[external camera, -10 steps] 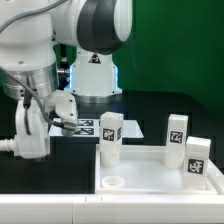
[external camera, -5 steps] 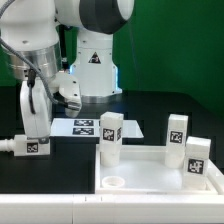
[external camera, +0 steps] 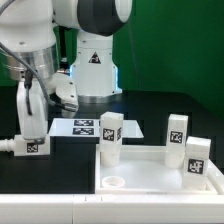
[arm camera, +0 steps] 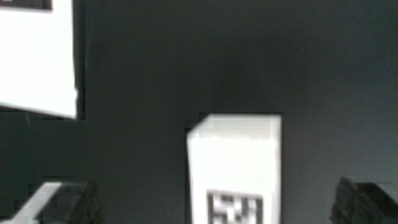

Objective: Assemble square table

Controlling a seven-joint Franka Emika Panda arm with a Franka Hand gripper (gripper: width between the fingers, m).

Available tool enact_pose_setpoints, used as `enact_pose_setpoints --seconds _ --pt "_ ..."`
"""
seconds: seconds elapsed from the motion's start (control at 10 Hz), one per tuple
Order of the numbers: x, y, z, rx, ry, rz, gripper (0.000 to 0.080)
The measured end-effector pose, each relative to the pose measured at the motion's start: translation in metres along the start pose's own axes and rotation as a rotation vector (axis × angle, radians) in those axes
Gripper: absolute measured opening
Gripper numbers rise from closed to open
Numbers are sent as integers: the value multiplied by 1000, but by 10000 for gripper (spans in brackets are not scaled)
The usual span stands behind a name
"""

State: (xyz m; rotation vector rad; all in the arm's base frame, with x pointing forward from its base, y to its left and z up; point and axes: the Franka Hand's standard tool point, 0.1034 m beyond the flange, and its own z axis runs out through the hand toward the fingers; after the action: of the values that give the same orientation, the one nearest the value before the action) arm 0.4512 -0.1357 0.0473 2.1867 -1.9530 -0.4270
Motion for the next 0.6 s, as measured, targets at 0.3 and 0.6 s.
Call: enact_pose_setpoints --seconds 0.3,0.6 --pt "2 -8 10 -152 7 -18 649" --pt "11 -22 10 82 -6 125 649"
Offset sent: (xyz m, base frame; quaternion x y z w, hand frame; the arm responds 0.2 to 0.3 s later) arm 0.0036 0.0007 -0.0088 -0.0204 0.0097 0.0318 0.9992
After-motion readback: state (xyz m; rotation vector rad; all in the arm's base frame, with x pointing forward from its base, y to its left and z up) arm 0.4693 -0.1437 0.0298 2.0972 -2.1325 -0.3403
